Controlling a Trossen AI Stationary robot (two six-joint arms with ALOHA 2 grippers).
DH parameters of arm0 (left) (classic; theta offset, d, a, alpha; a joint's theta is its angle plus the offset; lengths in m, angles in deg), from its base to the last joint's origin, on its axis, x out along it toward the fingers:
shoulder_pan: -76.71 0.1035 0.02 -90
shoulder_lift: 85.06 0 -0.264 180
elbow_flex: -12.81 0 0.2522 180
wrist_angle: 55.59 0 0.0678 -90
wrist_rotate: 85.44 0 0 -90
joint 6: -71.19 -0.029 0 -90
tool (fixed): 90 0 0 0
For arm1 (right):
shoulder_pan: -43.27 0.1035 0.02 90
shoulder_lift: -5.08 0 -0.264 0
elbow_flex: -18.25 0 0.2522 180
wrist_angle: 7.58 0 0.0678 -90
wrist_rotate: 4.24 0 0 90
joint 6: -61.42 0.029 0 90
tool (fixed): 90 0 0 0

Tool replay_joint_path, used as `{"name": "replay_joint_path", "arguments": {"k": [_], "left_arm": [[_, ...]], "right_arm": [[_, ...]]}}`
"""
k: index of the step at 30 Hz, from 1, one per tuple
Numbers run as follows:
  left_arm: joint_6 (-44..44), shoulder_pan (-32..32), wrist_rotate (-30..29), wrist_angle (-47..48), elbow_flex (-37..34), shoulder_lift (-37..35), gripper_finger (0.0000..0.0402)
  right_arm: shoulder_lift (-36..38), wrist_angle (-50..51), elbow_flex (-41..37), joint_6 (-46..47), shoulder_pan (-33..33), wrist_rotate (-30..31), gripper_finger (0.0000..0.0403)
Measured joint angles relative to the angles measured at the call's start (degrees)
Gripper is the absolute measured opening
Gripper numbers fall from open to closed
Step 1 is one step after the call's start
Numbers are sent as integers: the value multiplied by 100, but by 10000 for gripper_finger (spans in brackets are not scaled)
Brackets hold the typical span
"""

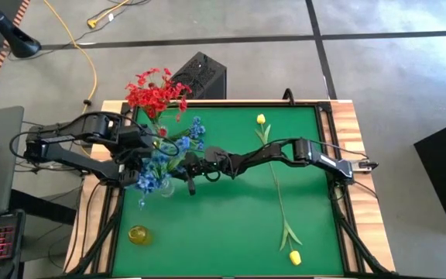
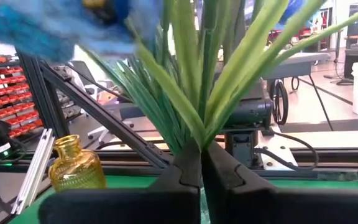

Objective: Sort flowers into vase by color
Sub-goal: Put the bottom blue flowers into the bottom transparent vase

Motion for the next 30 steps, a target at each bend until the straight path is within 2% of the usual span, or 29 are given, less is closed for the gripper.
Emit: {"name": "replay_joint_path", "arguments": {"k": [11,18,21,26,28,30], "left_arm": [[-272,-1,-12,-4,1086,0,158],[-626,0,-509,-5,1707,-218,158],[-763,-2,-1145,-11,1772,-439,158],[-379,82,-3111,-350,1578,-899,158],[-181,187,-3420,-535,1431,-1057,158],[-58,314,-3441,-650,1217,-1193,158]], "right_arm": [[2,51,0,11,-1,0,24],[4,56,0,11,-1,0,29],[2,54,0,11,-1,0,30],[2,55,0,9,-1,0,47],[2,58,0,8,-1,-6,53],[2,58,0,1,-2,-115,57]]}}
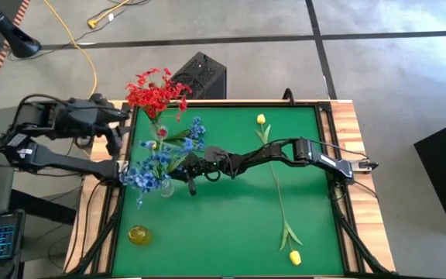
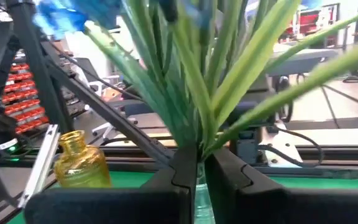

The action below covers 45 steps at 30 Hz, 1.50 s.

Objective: Sort flowers into vase by color
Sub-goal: Put the bottom blue flowers into the bottom transparent vase, then put the blue flowers into the bottom transparent vase

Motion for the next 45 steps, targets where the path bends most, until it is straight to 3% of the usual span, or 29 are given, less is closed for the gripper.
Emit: {"name": "replay_joint_path", "arguments": {"k": [8,14,20,28,31,35,39,45], "left_arm": [[-132,482,-85,-94,-1033,-191,158],[-543,932,-87,-183,-1312,-193,158],[-912,1392,-92,-229,-1312,-199,158],[-1182,1811,121,-185,-1312,-181,158],[-1206,1867,181,-155,-1312,-190,158],[-1057,1872,227,-148,-1312,-323,158],[-937,1872,406,-155,-1312,-481,158],[-920,1872,415,-180,-1310,-547,158]], "right_arm": [[2,445,0,-84,-39,-194,94],[24,947,-2,-135,-103,-301,183],[408,2190,-7,-259,-281,-476,264],[1374,4865,-4,-1266,-634,-509,276],[1684,5435,-147,-1723,-829,-493,276],[1996,4818,-927,-1556,-1327,-473,275],[2113,3448,-1748,-1184,-1786,-440,275],[1647,2453,-1816,-1185,-1903,-466,275]]}}
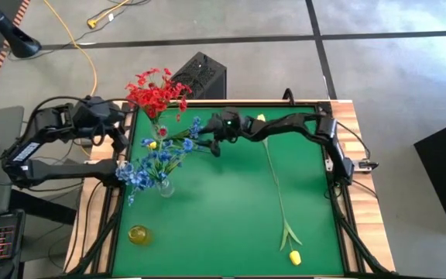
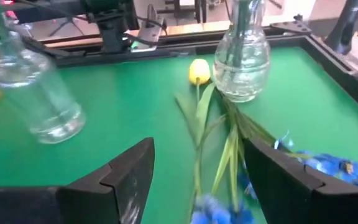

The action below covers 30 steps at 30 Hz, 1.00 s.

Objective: Sort flowers into vase by color
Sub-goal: Put the blue flowers into the bottom transparent vase

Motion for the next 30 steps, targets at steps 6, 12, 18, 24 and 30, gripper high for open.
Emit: {"name": "replay_joint_path", "arguments": {"k": [6,12,18,24,30], "left_arm": [[15,0,-2,-9,0,16,158],[102,0,23,-12,0,15,158],[174,-2,140,94,0,13,158],[423,-2,157,198,0,11,158],[586,-2,160,226,0,13,158]], "right_arm": [[-695,-260,860,-183,-6,1,275],[-1383,331,2029,-345,37,-22,275],[-1894,1286,3007,-699,138,9,275],[-2252,1706,3615,-719,190,310,275],[-2321,2044,3777,-756,182,859,275]]}}
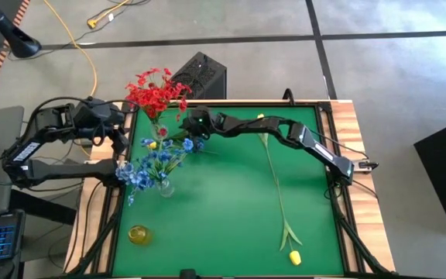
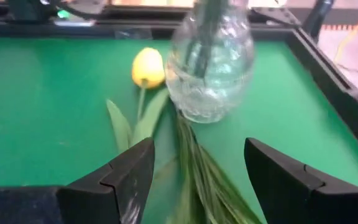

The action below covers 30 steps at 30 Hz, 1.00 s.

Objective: Sort flowers into vase by color
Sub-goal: Put the blue flowers into the bottom transparent vase

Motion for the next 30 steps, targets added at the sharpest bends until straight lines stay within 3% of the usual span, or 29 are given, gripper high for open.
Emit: {"name": "replay_joint_path", "arguments": {"k": [6,11,15,26,30], "left_arm": [[104,0,7,2,0,0,158],[120,0,8,4,0,0,158],[113,0,4,4,0,0,158],[79,0,0,7,0,0,158],[63,0,2,9,0,0,158]], "right_arm": [[34,455,-13,-222,3,186,269],[34,1279,287,-690,46,427,241],[42,1764,503,-1170,101,830,198],[14,2427,652,-1366,194,858,29],[42,2739,650,-1403,274,1300,17]]}}
